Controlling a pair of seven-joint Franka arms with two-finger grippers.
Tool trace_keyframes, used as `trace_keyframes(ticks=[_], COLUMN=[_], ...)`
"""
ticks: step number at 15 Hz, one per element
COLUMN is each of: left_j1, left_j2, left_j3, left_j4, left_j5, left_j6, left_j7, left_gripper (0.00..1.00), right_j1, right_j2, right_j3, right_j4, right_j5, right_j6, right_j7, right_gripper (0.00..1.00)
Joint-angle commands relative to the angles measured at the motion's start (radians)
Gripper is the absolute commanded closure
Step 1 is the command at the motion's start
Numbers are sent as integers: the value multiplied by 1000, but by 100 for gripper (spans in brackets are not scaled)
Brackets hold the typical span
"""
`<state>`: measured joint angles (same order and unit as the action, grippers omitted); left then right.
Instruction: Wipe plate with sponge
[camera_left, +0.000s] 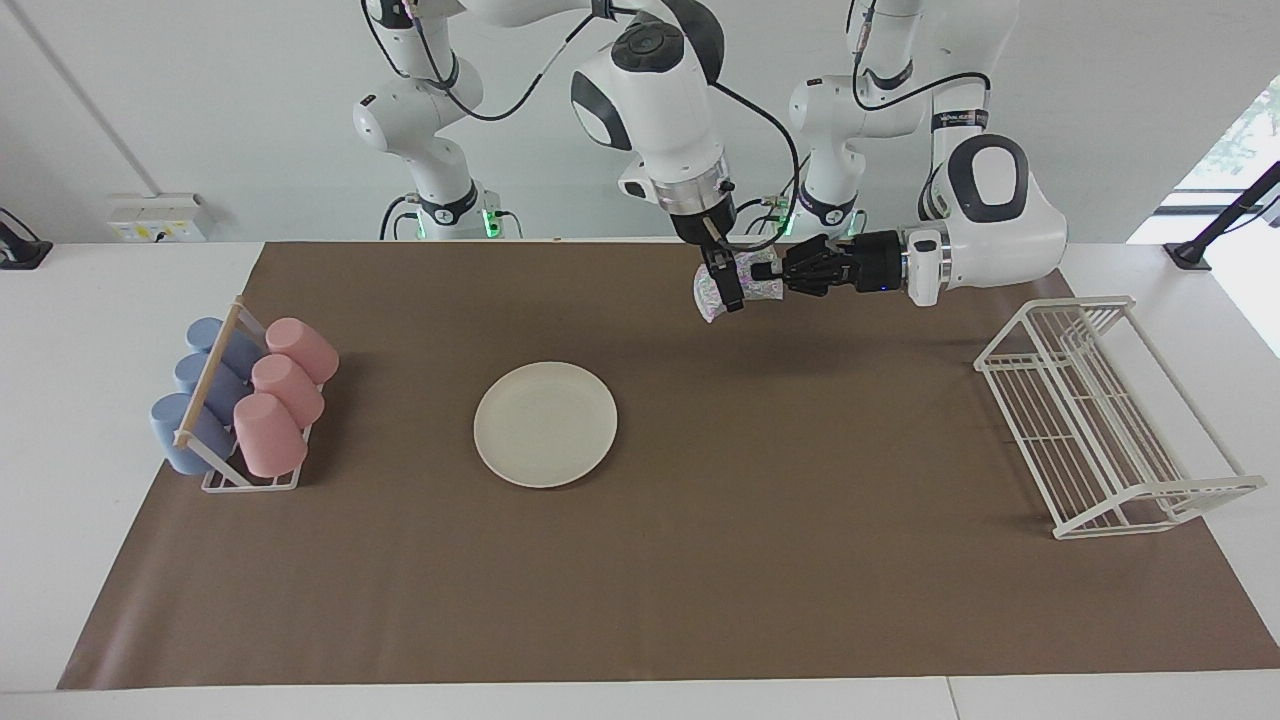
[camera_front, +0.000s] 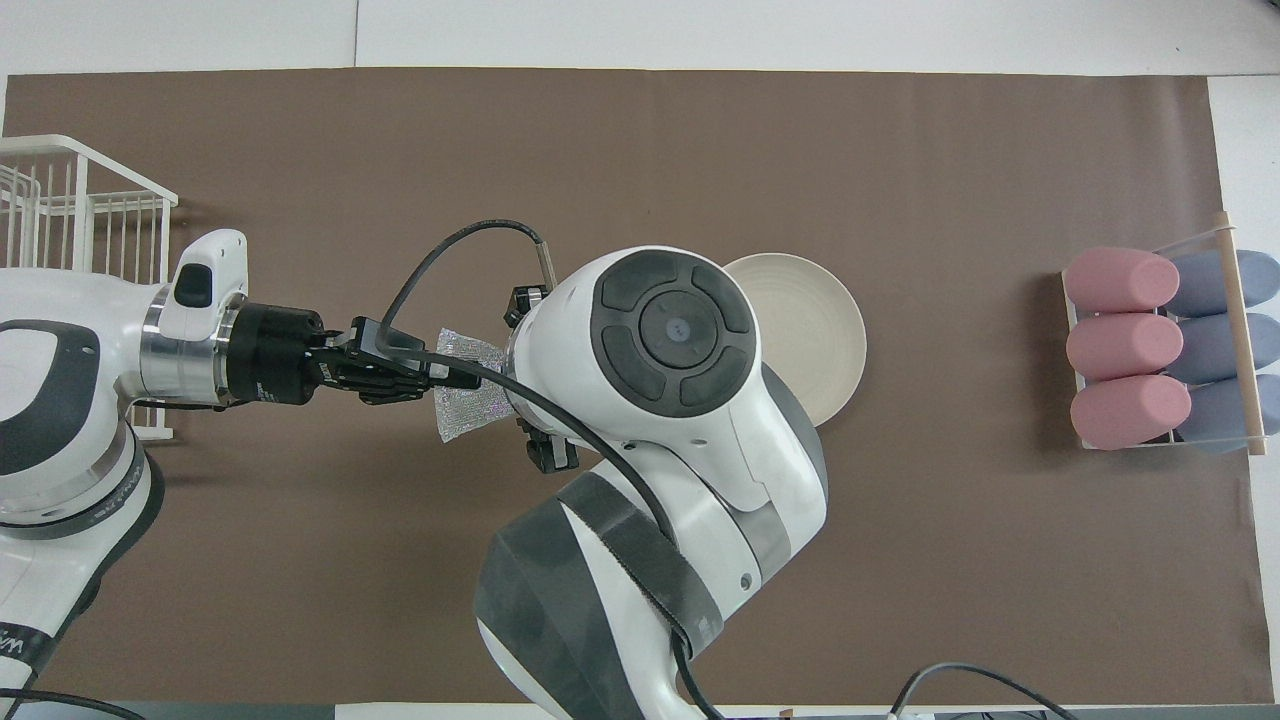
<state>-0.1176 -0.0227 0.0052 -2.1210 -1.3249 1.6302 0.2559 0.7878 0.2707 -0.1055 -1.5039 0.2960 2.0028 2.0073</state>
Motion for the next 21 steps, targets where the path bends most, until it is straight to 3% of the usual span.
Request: trace_keyframes(ticks=[1, 7, 8, 9, 11, 13, 16, 19, 21], left_j1=[-2, -2, -4, -4, -2, 0, 1, 4, 19], left_j2=[-16, -17, -17, -19, -19, -17, -16, -13, -13], left_j3=[12, 13, 13, 15, 13, 15, 15, 16, 18], left_j4=[-22, -20, -19, -19, -19, -17, -10, 9, 13], left_j5=[-10, -5, -5, -4, 21, 24, 104, 234, 340], left_j6=[-23, -29, -27, -29, -29, -29, -16, 5, 25], left_j7=[19, 26, 26, 26, 28, 26, 29, 29, 26], left_gripper=[100, 100, 11, 0, 0, 0, 0, 0, 0], right_j1=[1, -1, -4, -5, -22, -86, -179, -228, -251], right_j2=[-31, -31, -31, -31, -31, -91, -149, -153, -125], right_j3=[3, 3, 3, 3, -3, -5, -5, -5, -5], right_j4=[-47, -45, -45, -44, -55, -215, -451, -611, -657], right_j5=[5, 2, 0, 0, -3, -5, -5, -5, -5], right_j6=[19, 27, 27, 31, 54, 82, 275, 457, 540], right_j7=[-38, -44, -54, -70, -103, -258, -441, -625, -712], right_gripper=[100, 100, 100, 100, 100, 100, 100, 100, 100])
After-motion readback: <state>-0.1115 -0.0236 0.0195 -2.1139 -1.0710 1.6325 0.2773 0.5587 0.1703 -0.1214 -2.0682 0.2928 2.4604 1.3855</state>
